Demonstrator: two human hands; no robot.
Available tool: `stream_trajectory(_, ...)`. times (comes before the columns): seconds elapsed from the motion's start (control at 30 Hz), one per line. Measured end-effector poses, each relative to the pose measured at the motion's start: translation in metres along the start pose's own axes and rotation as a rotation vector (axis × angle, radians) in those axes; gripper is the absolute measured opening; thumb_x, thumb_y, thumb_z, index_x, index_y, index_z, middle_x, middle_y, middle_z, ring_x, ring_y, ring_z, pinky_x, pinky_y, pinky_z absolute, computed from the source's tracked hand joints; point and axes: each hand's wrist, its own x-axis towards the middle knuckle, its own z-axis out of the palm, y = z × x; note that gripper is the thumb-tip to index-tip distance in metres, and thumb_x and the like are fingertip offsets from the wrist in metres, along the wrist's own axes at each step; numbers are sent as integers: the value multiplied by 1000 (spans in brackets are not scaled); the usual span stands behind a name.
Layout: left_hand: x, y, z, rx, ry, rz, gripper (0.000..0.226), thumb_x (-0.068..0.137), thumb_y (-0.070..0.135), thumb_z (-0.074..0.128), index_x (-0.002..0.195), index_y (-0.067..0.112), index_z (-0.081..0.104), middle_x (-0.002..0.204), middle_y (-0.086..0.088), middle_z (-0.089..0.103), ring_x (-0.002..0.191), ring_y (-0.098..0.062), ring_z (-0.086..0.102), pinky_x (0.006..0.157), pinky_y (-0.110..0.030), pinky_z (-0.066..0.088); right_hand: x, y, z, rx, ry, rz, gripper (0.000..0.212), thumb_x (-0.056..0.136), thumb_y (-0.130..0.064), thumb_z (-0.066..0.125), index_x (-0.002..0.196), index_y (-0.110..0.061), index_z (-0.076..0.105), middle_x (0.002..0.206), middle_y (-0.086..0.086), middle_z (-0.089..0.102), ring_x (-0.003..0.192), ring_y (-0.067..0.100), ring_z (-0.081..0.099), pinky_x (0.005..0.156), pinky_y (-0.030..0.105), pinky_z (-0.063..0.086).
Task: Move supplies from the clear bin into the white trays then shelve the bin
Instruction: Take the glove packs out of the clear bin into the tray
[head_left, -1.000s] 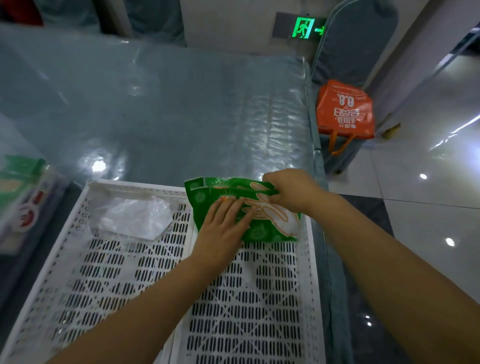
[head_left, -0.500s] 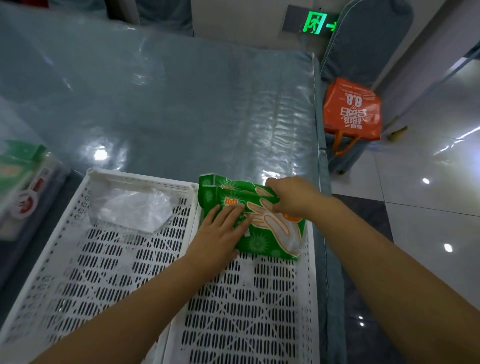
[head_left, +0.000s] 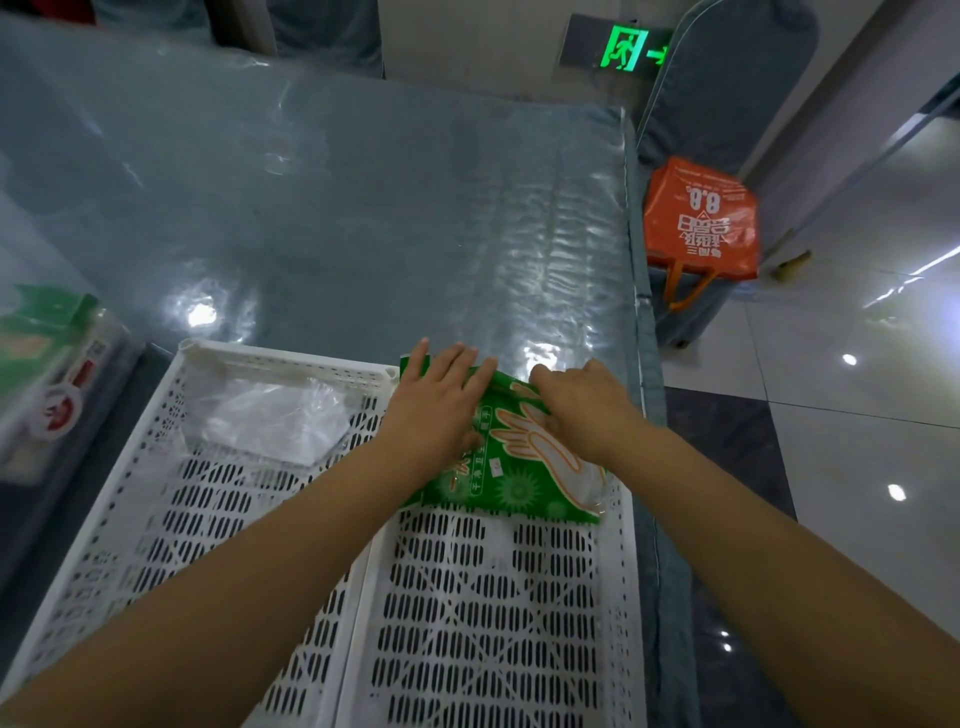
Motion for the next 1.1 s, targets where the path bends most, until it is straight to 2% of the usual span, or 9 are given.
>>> stream_trajectory(0.17,-13,15,-2,-39,101,-16,95,76,53,59,145,16,6,153,-10,19,141,-26,7,111,-45,-11,-7,5,2,22,126,113,39,85,-45,56,108,-14,51,104,7,58,95,27,50,83,39,33)
stream_trajectory(0.27,-35,27,10,-85,48,86,91,74,56,59,144,19,16,150,-9,26,140,-26,12,112,-45,-9,-11,4,9,-31,182,139,41,85,-49,52,109,-16,53,105,6,58,98,27,48,84,39,32)
stream_trajectory(0.4,-41,29,17,-85,-26,96,88,78,53,58,145,23,10,153,-8,18,141,-26,8,112,-48,-6,-15,-2,11,-39,175,186,45,89,-50,45,119,-16,49,110,7,59,101,27,49,86,41,32)
stream_trajectory(0.5,-44,28,4,-92,-13,86,83,80,44,58,145,22,12,154,-9,15,141,-27,8,113,-47,-3,-20,-13,-1,-60,240,222,54,83,-43,61,126,-12,49,115,10,60,104,31,51,90,45,35)
stream_trajectory(0.6,-60,15,-28,-127,104,57,69,80,35,60,140,20,29,149,-9,29,137,-27,19,114,-43,5,-23,-35,-24,-13,363,186,51,73,-26,75,119,-11,57,107,9,64,99,31,56,86,42,38)
stream_trajectory(0.7,-88,-17,-75,-163,286,6,51,74,28,65,122,15,54,128,-7,54,126,-27,39,108,-41,20,-17,-65,-57,70,495,100,42,72,-16,75,112,-9,63,99,10,68,93,30,59,82,37,30)
stream_trajectory(0.8,-126,-65,-120,-149,423,-67,37,71,26,69,105,13,65,108,-8,66,115,-30,50,98,-37,24,-1,-109,-95,127,589,21,33,75,-13,70,108,-9,66,96,9,69,91,30,60,82,37,27)
stream_trajectory(0.97,-199,-158,-176,-39,505,-197,31,75,29,57,99,12,68,96,-10,69,101,-32,57,89,-36,27,33,-212,-155,226,718,-118,25,73,-5,68,97,-9,70,89,9,70,85,30,62,77,35,28)
stream_trajectory(1.1,-265,-241,-197,-2,491,-289,26,78,25,64,100,11,69,98,-13,71,99,-33,59,92,-39,35,63,-310,-190,268,766,-223,15,77,-7,66,91,-12,72,88,7,71,85,28,63,79,36,34)
